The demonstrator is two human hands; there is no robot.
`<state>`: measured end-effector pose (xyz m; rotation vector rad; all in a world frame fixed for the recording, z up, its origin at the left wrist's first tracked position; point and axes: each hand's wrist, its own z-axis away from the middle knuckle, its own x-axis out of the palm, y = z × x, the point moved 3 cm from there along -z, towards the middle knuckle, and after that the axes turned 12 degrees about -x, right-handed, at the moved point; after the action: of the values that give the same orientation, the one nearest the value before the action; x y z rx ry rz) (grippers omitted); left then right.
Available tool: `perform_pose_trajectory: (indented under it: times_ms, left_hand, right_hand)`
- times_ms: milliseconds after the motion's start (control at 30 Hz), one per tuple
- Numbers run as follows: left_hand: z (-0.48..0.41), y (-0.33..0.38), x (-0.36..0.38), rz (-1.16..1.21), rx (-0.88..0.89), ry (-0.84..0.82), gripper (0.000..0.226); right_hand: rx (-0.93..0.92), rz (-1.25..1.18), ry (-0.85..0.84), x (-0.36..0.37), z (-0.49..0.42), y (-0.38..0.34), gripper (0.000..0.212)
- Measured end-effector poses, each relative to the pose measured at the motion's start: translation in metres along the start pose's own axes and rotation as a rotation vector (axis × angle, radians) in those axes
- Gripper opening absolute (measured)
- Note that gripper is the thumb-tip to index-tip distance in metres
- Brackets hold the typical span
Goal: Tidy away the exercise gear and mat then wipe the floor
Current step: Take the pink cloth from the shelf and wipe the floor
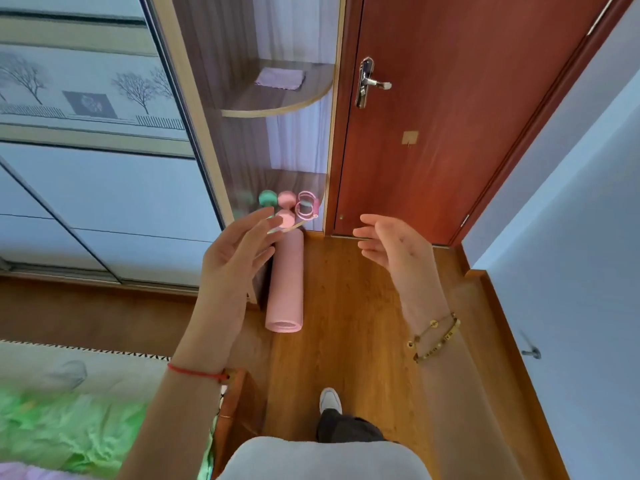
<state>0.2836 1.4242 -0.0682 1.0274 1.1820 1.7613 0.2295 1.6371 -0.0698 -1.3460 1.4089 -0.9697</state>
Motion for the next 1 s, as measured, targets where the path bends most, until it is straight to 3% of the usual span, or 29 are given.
perform_pose_trajectory:
  times_ms: [100, 267, 433, 733, 1000]
  left_hand:
    - [-0.047, 0.019, 0.023, 0.062, 0.038, 0.028, 0.027]
    - [-0.121, 0.039, 0.048, 0.075, 0.073, 0.098, 0.030]
    - [-0.196, 0.057, 0.050, 0.057, 0.079, 0.167, 0.020]
    - [-0.324, 0.099, 0.045, 0.176, 0.115, 0.115, 0.021]
    - [-0.439, 0.145, 0.045, 0.029, 0.135, 0.105, 0.023]
  right_hand:
    - [-0.011, -0.004, -0.029, 0.003, -0.071, 0.007, 0.028]
    - [0.003, -0.052, -0.093, 0.019, -0.165, 0.024, 0.027]
    - [0.017, -0.090, -0.136, 0.048, -0.243, 0.042, 0.027]
    - [-0.007, -0.151, -0.137, 0.108, -0.364, 0.070, 0.026]
    - [-0.002, -0.157, -0.072, 0.155, -0.466, 0.084, 0.026]
